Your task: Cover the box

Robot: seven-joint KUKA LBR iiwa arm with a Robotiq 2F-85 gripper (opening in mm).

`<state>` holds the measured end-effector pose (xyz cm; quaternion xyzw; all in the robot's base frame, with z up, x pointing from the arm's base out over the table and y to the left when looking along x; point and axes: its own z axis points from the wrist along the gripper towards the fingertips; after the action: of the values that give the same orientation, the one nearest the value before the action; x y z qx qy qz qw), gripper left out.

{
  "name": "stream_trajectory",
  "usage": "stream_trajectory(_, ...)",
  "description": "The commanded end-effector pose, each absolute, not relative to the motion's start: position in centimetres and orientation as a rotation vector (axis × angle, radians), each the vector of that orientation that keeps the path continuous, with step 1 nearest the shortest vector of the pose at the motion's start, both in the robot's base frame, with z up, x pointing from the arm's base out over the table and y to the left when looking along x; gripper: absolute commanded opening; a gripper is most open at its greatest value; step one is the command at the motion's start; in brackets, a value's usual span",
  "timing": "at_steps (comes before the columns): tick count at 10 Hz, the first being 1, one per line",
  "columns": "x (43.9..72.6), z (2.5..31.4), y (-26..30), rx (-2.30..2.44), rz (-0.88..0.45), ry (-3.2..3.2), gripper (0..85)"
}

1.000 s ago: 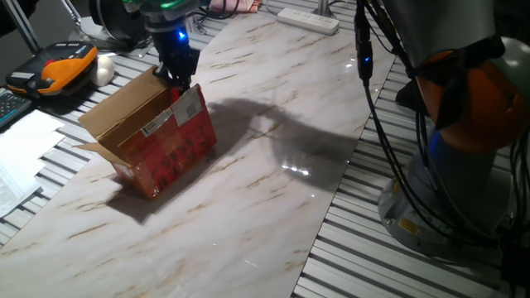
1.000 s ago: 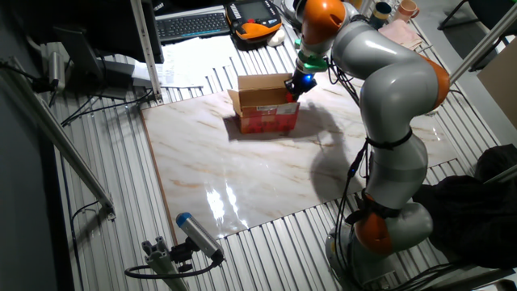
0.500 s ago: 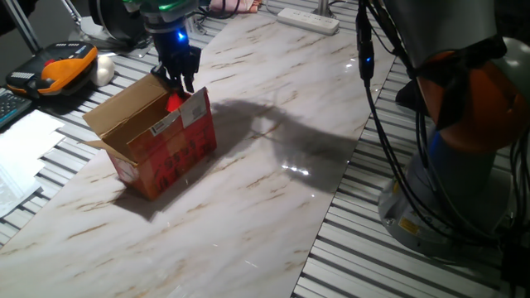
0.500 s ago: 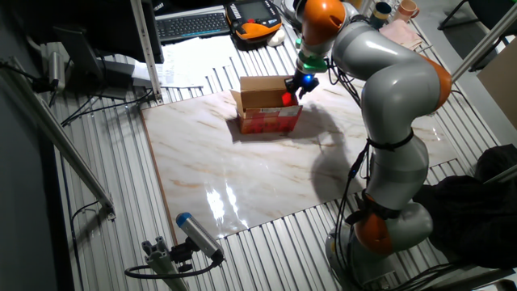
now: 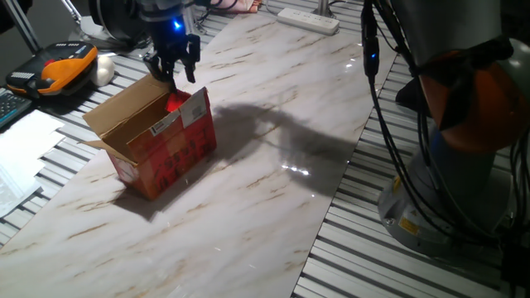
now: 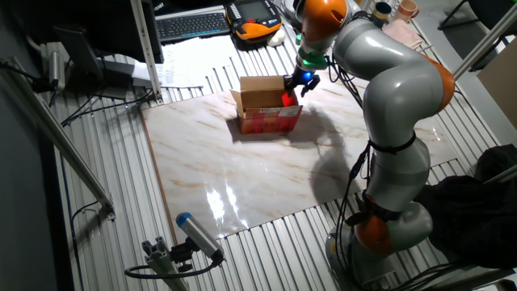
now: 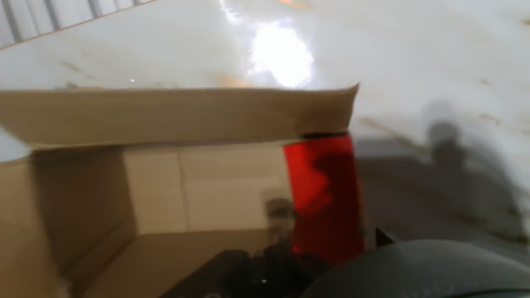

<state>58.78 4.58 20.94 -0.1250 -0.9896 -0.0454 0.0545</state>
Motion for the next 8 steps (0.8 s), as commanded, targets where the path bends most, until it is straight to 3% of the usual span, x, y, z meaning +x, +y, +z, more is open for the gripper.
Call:
stream_trajectory(1,58.7,21.4,5.8,-0.400,-0.135,-3.005,51.0)
stream_trajectory(4,58.6,20.9,7.9,-0.404,-0.228,-3.017,0.0)
stream_trajectory(6,58.5,20.7,8.0,-0.328,-0.243,-3.023,0.0)
stream_trajectory(8,58.5,20.7,8.0,-0.268,-0.349,-3.024,0.0)
